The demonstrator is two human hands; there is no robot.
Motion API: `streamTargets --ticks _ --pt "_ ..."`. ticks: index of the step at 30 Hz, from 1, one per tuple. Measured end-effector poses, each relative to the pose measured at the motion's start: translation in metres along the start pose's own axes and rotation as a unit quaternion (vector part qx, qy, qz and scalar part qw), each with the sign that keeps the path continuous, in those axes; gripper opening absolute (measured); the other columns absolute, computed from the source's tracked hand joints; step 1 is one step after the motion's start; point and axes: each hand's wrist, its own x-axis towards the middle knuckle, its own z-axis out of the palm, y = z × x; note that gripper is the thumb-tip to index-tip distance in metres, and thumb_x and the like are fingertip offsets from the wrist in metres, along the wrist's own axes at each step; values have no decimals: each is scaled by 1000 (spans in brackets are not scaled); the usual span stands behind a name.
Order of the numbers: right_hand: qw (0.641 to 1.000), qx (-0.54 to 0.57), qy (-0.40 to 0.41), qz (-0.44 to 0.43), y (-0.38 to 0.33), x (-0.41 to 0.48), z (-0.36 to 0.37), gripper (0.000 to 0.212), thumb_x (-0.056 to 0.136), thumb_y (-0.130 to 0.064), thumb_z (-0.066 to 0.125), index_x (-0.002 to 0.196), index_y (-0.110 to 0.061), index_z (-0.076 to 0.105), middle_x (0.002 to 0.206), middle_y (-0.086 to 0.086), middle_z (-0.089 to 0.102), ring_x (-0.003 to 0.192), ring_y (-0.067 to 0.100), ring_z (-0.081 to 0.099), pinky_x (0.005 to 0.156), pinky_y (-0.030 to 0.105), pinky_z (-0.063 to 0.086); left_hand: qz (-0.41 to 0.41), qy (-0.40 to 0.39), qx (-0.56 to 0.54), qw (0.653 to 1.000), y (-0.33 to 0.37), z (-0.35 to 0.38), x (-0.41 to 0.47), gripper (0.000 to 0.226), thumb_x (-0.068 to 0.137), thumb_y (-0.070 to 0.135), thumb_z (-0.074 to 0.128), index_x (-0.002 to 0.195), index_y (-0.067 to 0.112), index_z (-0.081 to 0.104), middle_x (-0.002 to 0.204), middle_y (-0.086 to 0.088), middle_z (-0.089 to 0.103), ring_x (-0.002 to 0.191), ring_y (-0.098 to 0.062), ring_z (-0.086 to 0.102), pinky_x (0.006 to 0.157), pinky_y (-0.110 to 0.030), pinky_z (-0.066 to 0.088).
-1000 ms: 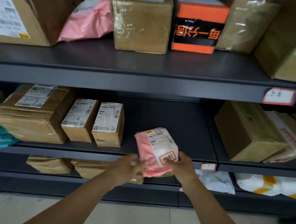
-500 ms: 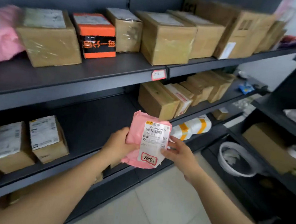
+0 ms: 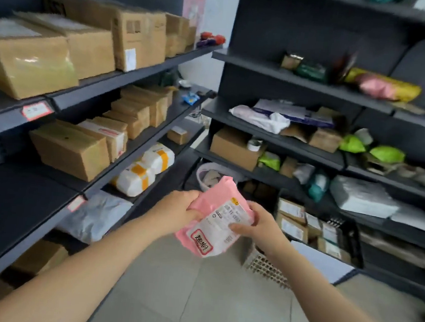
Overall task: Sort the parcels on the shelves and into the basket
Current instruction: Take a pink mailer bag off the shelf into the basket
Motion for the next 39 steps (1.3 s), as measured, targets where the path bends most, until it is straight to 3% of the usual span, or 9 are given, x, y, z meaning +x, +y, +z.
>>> streamTargets --ticks 5,9,15,19,22,26,29,33,39 --pt "999 5 43 26 39 -33 -73 39 76 -10 75 112 -15 62 100 2 72 92 19 69 82 38 57 85 -97 110 986 74 49 26 34 92 21 53 126 26 53 117 2 63 104 -19 60 87 -39 51" --pt "993 25 85 72 75 -57 -126 29 81 -5 71 107 -10 59 99 7 72 89 21 70 79 40 58 121 -138 147 972 132 98 43 41 92 17 50 132 29 50 122 2 62 104 -18 59 81 -32 50" --pt "983 34 154 97 119 -76 -228 14 84 -11 69 96 -12 61 89 2 72 79 14 71 67 30 58 112 -109 107 982 210 177 75 44 95 26 50 139 29 43 127 5 53 112 -13 52 94 -30 45" --pt "975 45 188 110 146 -84 -298 12 86 -13 68 94 -10 60 89 5 72 80 18 71 67 37 60 81 -105 75 988 257 218 101 57 93 28 56 145 24 33 141 0 46 120 -16 50 99 -32 43" --pt "962 75 230 124 165 -90 -339 9 86 -10 67 92 -7 59 89 9 71 79 21 71 63 37 59 59 -121 8 991 285 245 115 56 90 29 61 140 21 37 131 2 54 105 -9 53 86 -23 44" --pt "948 95 270 136 185 -86 -390 7 88 -8 64 91 -4 61 89 12 71 82 27 70 74 47 58 41 -142 -48 988 312 281 143 45 90 20 61 132 23 42 106 9 56 96 -5 50 81 -19 40" --pt "945 99 285 130 194 -73 -420 3 89 -9 63 88 -6 61 90 13 71 83 29 70 75 48 58 41 -131 -68 988 326 303 173 40 88 17 63 125 23 47 111 5 59 95 -5 54 83 -22 45" --pt "940 91 302 130 201 -39 -453 5 89 -11 63 88 -8 61 88 11 70 84 29 69 75 48 57 47 -102 -86 990 340 324 226 31 87 18 66 115 20 53 100 7 60 86 -4 56 69 -16 43" --pt "931 70 339 121 200 52 -515 4 87 -12 65 87 -9 62 89 12 70 83 28 68 77 48 57 56 -82 -132 986 353 342 340 23 86 20 67 108 20 58 96 6 63 89 -11 59 77 -24 47"
